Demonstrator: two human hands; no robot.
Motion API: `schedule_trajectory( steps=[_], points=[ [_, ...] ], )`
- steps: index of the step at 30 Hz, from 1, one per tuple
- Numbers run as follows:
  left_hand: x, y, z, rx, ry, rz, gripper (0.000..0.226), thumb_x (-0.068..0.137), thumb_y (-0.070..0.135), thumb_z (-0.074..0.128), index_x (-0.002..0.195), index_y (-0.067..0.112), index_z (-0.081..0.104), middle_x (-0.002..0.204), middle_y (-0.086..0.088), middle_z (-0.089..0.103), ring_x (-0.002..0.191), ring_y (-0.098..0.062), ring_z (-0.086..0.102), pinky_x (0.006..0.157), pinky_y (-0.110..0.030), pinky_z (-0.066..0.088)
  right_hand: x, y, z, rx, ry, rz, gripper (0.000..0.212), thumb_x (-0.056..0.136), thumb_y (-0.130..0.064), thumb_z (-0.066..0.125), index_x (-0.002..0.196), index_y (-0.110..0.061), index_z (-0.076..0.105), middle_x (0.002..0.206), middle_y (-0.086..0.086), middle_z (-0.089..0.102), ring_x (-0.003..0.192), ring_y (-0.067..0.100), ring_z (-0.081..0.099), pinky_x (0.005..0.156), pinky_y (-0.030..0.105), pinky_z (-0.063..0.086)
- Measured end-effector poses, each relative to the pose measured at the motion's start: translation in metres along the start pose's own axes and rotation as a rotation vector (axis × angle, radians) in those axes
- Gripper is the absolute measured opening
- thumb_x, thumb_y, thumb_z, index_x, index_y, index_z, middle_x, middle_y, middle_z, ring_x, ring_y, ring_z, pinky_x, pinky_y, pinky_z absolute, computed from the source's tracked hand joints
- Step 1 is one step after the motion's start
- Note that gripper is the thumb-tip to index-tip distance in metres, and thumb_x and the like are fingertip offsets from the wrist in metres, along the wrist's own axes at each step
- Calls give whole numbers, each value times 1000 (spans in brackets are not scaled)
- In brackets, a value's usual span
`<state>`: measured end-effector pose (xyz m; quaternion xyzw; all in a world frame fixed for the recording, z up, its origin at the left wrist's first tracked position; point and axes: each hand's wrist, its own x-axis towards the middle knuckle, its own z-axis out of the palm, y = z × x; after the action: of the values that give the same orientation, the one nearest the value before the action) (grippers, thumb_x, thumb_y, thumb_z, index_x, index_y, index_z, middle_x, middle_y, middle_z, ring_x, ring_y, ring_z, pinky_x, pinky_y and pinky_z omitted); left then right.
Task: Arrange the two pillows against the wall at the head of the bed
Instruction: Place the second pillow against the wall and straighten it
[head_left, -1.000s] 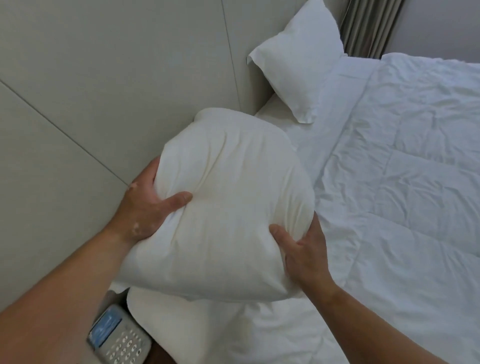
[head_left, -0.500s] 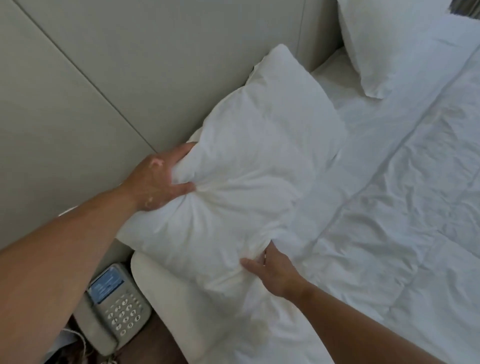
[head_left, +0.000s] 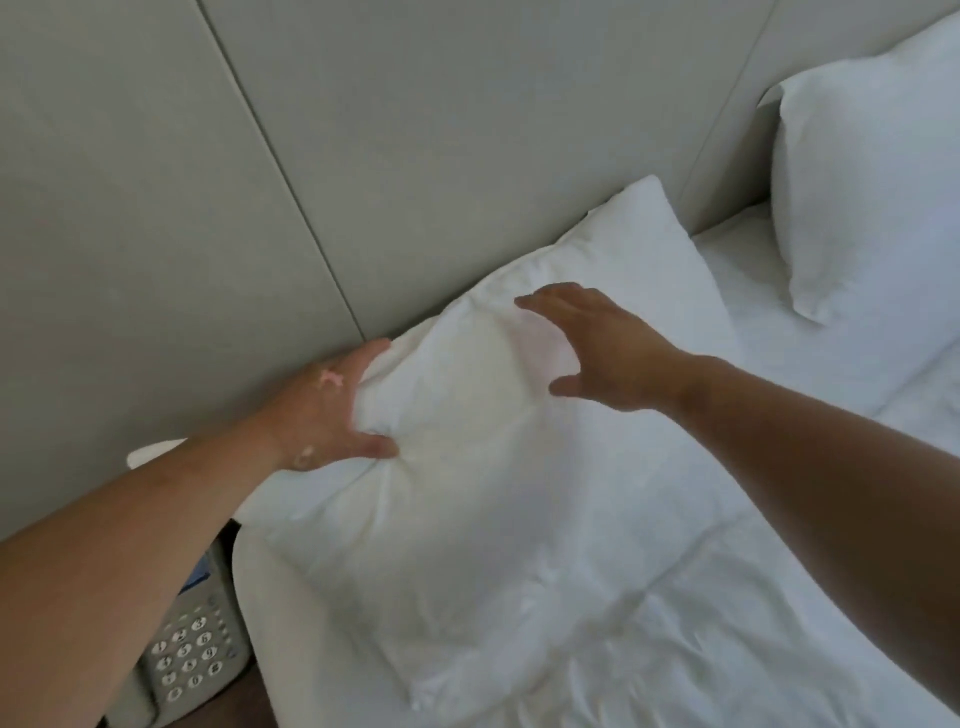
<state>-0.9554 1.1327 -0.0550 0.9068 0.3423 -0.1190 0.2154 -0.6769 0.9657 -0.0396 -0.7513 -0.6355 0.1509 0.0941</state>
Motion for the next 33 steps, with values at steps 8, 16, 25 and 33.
schedule_trajectory(
  steps=[8,16,25,33],
  points=[
    [-19,-30,-3,-61,-189,55,126,48,74,80,154,52,15,152,18,46,134,-9,47,106,-28,40,68,22,3,-458,-399,1,137,58,-54,84,158,-35,-8,165,-8,21,153,19,13,116,57,17],
    [-51,-51,36,135,-95,-227,118,59,85,59,156,43,5,126,-4,67,119,-27,61,94,-35,48,51,7,37,-481,-286,12,99,65,-54,79,150,-41,31,108,-2,73,102,24,61,88,37,33],
    [-50,-43,-22,46,3,-97,94,68,59,78,150,44,35,123,0,72,107,-23,65,84,-27,48,33,-6,-25,-272,-163,129,47,79,-37,78,124,-38,66,107,1,74,104,28,61,82,34,45],
    [-50,-73,-71,138,12,-119,102,64,57,83,151,44,32,123,-3,71,108,-26,65,83,-29,46,61,-37,-30,-240,-52,102,55,70,-40,82,122,-39,66,105,0,74,101,30,63,87,37,48]
  ],
)
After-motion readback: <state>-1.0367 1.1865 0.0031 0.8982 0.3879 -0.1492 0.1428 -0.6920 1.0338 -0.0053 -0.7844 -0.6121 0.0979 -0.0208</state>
